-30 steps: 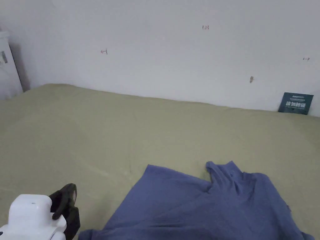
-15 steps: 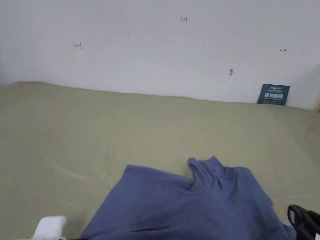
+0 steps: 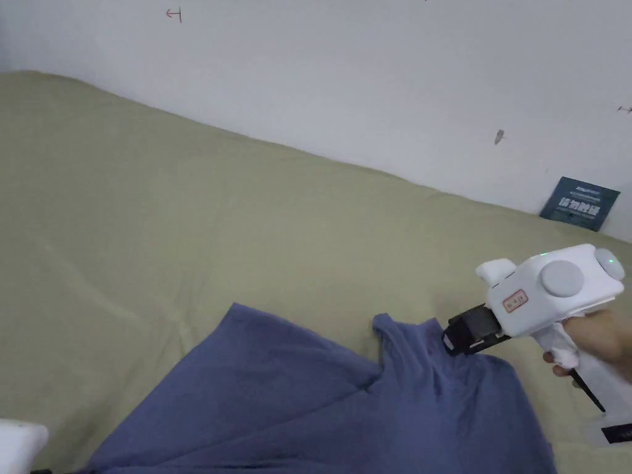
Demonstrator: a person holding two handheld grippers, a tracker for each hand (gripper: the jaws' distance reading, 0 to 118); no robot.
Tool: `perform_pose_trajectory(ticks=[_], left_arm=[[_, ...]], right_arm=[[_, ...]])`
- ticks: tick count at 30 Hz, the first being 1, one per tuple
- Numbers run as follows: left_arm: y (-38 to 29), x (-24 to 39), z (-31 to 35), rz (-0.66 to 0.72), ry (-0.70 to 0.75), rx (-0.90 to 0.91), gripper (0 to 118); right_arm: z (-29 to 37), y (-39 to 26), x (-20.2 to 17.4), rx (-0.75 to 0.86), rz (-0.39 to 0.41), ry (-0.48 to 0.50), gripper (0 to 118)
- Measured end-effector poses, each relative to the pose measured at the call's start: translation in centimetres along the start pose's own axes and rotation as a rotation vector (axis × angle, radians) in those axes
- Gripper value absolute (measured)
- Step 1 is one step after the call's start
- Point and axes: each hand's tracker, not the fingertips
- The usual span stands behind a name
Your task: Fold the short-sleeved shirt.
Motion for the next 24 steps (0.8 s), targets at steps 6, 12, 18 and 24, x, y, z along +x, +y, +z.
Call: perform_pose_trajectory(ticks=[6, 12, 18, 24], left_arm=[[0.1, 0.9, -0.1, -0.029, -0.006, -0.006, 13], [0.5, 1.0, 0.9, 0.002, -0.02, 0.038, 13], [5.5, 2.2, 5.1, -0.069, -0.066, 0.178, 12], [16.7, 3.8, 9.7, -0.191, -0.034, 0.322, 12]], right_arm=[[-5.3, -0.6, -0.1, -0.222, 0.059, 0.036, 68], [-0.2, -1.3, 0.0, -0.041, -0.1, 0.075, 0], [9.1, -2.2, -0.2, 0.25, -0.116, 0.06, 0], [19.4, -0.7, 1.2, 0.496, -0.134, -0.023, 0]])
